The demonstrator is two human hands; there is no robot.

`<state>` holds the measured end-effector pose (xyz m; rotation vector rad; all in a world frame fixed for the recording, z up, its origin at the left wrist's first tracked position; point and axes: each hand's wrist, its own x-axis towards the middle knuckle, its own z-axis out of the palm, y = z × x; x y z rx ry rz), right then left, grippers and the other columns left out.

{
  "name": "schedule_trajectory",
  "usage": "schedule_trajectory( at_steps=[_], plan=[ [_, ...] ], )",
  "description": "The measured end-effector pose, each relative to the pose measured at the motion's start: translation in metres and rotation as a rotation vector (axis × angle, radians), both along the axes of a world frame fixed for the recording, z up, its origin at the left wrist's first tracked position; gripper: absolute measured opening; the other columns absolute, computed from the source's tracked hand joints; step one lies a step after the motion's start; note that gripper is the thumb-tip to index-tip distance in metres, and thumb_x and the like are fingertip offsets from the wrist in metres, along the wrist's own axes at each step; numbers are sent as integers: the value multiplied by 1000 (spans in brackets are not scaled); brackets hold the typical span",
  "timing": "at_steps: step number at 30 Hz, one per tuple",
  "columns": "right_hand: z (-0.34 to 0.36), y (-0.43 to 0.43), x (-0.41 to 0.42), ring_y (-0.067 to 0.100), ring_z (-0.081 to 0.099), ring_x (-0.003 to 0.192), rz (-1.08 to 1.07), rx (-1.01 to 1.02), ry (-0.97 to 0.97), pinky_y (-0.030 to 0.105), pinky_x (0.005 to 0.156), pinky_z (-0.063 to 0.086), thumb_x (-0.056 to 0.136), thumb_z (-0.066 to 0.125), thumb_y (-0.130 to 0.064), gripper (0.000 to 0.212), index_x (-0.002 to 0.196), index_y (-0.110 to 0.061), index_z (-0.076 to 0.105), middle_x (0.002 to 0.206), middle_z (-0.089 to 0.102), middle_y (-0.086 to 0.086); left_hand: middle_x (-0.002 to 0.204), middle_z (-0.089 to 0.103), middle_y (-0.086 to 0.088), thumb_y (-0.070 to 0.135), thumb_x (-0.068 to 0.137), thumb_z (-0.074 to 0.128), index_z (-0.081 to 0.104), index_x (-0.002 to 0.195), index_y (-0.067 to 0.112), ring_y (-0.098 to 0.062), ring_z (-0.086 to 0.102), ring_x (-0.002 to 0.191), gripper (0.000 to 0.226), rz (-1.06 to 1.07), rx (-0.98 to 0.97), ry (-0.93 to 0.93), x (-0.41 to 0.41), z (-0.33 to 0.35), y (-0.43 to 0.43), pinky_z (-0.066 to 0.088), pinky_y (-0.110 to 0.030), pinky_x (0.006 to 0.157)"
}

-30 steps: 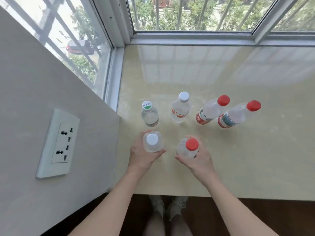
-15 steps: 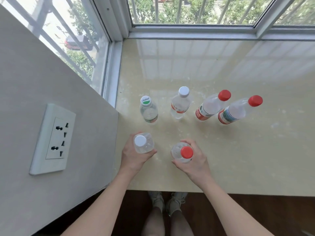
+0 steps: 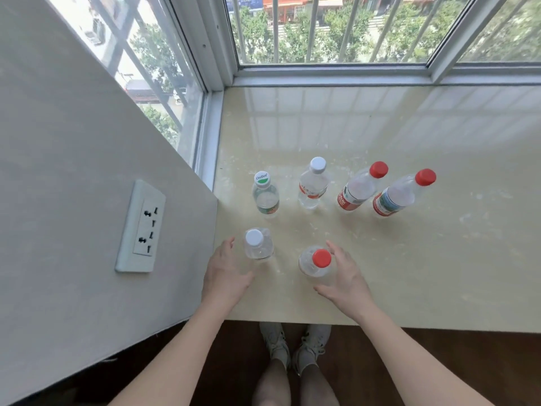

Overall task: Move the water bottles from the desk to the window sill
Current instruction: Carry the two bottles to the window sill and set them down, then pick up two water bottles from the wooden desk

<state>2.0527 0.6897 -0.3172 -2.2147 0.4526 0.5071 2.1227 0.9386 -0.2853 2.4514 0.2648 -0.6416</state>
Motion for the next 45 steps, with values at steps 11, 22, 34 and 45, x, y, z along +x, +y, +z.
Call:
schedule_trajectory(
  at_steps=[11, 22, 34, 45],
  plan=[
    [123, -32, 34, 29, 62, 104, 280, -531, -343, 39, 88, 51, 56, 72, -4, 66, 120, -15, 61, 114, 63, 3, 113, 64, -3, 23, 68, 72, 56, 126, 17, -27, 59, 104, 60, -263, 348, -481, 4, 137, -7, 50, -43, 80],
    [313, -46, 105, 27, 59, 116, 240, -764, -643, 43, 100, 47, 75, 70, -33, 55, 127, -20, 60, 121, 63, 5, 119, 65, -1, 41, 76, 57, 60, 125, 15, -24, 61, 109, 56, -517, 323, -954, 77, 290, -62, 50, -44, 92],
    [374, -92, 59, 28, 53, 125, 9, -907, -684, 46, 106, 44, 82, 61, -44, 56, 134, -23, 57, 131, 61, 5, 132, 59, 3, 53, 82, 46, 51, 135, 21, -21, 55, 121, 62, -702, 219, -1089, 68, 345, -155, 45, -43, 103],
    [374, -171, -98, 30, 59, 113, -489, -1065, -435, 48, 101, 49, 73, 69, -39, 51, 120, -19, 63, 117, 65, 7, 132, 60, 3, 55, 82, 50, 53, 134, 23, -22, 54, 121, 62, -1173, -51, -1116, 2, 341, -293, 45, -42, 100]
  ],
)
